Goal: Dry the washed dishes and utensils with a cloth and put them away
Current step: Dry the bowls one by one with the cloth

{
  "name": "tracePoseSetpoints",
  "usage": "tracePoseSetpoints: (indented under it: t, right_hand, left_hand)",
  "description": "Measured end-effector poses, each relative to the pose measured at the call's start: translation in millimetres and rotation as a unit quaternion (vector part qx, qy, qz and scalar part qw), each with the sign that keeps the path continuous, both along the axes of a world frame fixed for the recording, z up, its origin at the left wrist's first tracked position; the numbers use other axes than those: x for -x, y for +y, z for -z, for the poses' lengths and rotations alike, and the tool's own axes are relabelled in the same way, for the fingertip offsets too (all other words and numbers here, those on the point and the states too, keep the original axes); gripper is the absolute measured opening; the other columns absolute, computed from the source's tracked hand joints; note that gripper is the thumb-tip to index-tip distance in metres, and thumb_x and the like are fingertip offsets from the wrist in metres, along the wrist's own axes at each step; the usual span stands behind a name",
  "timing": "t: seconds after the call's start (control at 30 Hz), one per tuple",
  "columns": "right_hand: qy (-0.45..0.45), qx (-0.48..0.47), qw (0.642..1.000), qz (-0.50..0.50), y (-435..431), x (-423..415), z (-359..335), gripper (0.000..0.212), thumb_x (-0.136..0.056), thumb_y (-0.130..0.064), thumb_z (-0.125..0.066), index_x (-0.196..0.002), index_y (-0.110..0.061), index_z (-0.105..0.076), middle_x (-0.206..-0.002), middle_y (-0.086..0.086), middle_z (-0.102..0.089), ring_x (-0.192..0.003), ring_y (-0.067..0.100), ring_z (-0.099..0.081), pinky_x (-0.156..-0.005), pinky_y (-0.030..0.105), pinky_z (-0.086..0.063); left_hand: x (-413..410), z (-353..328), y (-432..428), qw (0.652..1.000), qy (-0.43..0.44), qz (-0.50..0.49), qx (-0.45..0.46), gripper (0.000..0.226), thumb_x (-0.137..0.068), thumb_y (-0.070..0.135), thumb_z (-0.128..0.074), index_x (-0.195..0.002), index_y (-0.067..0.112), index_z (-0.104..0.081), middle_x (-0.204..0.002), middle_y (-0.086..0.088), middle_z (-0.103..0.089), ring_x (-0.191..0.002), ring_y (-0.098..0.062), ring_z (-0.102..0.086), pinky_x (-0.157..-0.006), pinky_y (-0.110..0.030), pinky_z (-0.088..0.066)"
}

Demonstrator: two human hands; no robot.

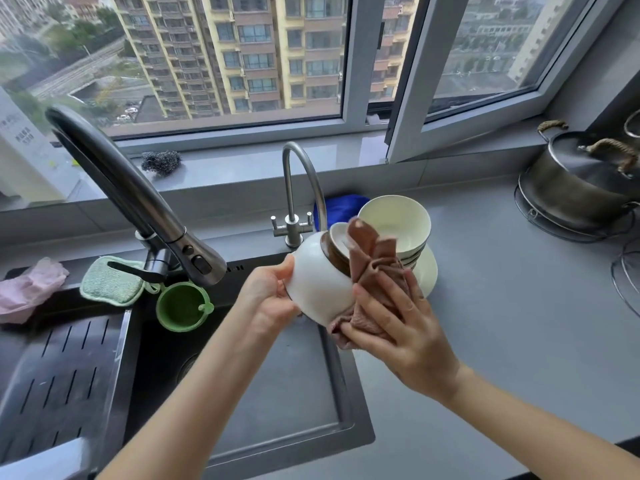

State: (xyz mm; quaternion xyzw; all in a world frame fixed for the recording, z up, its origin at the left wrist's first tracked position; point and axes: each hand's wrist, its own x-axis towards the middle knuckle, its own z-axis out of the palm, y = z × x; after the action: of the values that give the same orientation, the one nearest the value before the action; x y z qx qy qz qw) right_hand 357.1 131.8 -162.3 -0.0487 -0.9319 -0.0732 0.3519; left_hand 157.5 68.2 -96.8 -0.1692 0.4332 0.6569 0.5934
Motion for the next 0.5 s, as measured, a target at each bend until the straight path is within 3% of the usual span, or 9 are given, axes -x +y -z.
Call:
tracePoseSetpoints:
  t: [0.07,0.13,0.2,0.27,0.33,0.4,0.43,0.5]
  right_hand:
    - [0.041,0.024,0.999,-0.026,4,6,-13,0.022,-0.092,-0.017,-0.059,-0.112,-0.021,-0.066,-0.137,0.013,-0.048,-0.132,0.043,-0.039,-0.099,0.066,-0.036]
    - [0.079,0.054,0.994,-0.042,4,9,-22,0.03,-0.086,-0.021,-0.068,-0.115,-0.021,-0.064,-0.136,0.014,-0.048,-0.133,0.044,-0.037,-0.099,0.064,-0.037]
    - [0.12,0.108,0.986,-0.037,2,9,-26,0.031,-0.085,-0.02,-0.069,-0.116,-0.02,-0.062,-0.137,0.017,-0.045,-0.134,0.048,-0.034,-0.104,0.061,-0.035]
    - [0.18,0.192,0.965,-0.021,-1,6,-27,0.025,-0.088,-0.016,-0.064,-0.113,-0.017,-0.061,-0.137,0.023,-0.043,-0.133,0.052,-0.033,-0.107,0.057,-0.033]
    - [0.249,0.311,0.917,-0.004,-5,2,-28,0.02,-0.091,-0.016,-0.061,-0.11,-0.014,-0.06,-0.138,0.028,-0.044,-0.134,0.043,-0.038,-0.106,0.052,-0.037]
    - [0.277,0.444,0.852,-0.002,-4,-5,-35,0.022,-0.093,-0.029,-0.057,-0.112,-0.017,-0.058,-0.138,0.012,-0.051,-0.133,0.022,-0.045,-0.106,0.041,-0.04]
    - [0.271,0.519,0.81,-0.018,-1,-10,-40,0.027,-0.091,-0.033,-0.059,-0.114,-0.018,-0.058,-0.131,-0.001,-0.058,-0.128,0.015,-0.05,-0.104,0.036,-0.042]
    - [0.244,0.661,0.707,-0.064,10,-19,-52,0.04,-0.085,-0.022,-0.065,-0.123,-0.017,-0.053,-0.096,-0.009,-0.068,-0.101,0.01,-0.063,-0.09,0.031,-0.05]
  left_hand:
    - [2,0,0,0.999,-0.024,0.014,-0.025,0.028,-0.097,0.015,-0.046,-0.117,0.001,-0.059,-0.115,-0.014,-0.064,-0.103,-0.029,-0.06,-0.097,-0.049,-0.041]
    - [1,2,-1,0.997,-0.051,0.024,-0.058,0.039,-0.096,0.017,-0.046,-0.131,0.003,-0.052,-0.132,-0.013,-0.057,-0.122,-0.028,-0.053,-0.098,-0.053,-0.041]
    - [-1,3,0,0.994,-0.07,0.019,-0.086,0.041,-0.094,0.017,-0.047,-0.133,0.005,-0.052,-0.135,-0.012,-0.055,-0.126,-0.027,-0.051,-0.087,-0.056,-0.047]
    - [-9,1,-1,0.991,-0.082,0.009,-0.108,0.039,-0.087,0.013,-0.052,-0.124,0.004,-0.058,-0.125,-0.011,-0.062,-0.115,-0.025,-0.059,-0.07,-0.061,-0.047]
    - [-19,1,-2,0.989,-0.084,0.008,-0.117,0.032,-0.076,0.009,-0.056,-0.104,-0.002,-0.067,-0.1,-0.014,-0.071,-0.086,-0.028,-0.07,-0.06,-0.058,-0.051]
    - [-27,1,0,0.99,-0.075,0.009,-0.116,0.024,-0.07,0.006,-0.059,-0.089,-0.005,-0.068,-0.083,-0.016,-0.073,-0.067,-0.03,-0.071,-0.053,-0.055,-0.053]
    - [-29,1,0,0.99,-0.07,0.009,-0.119,0.024,-0.065,0.004,-0.066,-0.088,-0.005,-0.068,-0.082,-0.016,-0.073,-0.066,-0.031,-0.071,-0.052,-0.055,-0.054]
    - [-31,4,2,0.988,-0.06,0.007,-0.139,0.052,-0.04,-0.009,-0.086,-0.089,-0.005,-0.07,-0.086,-0.017,-0.073,-0.07,-0.031,-0.071,-0.055,-0.058,-0.054]
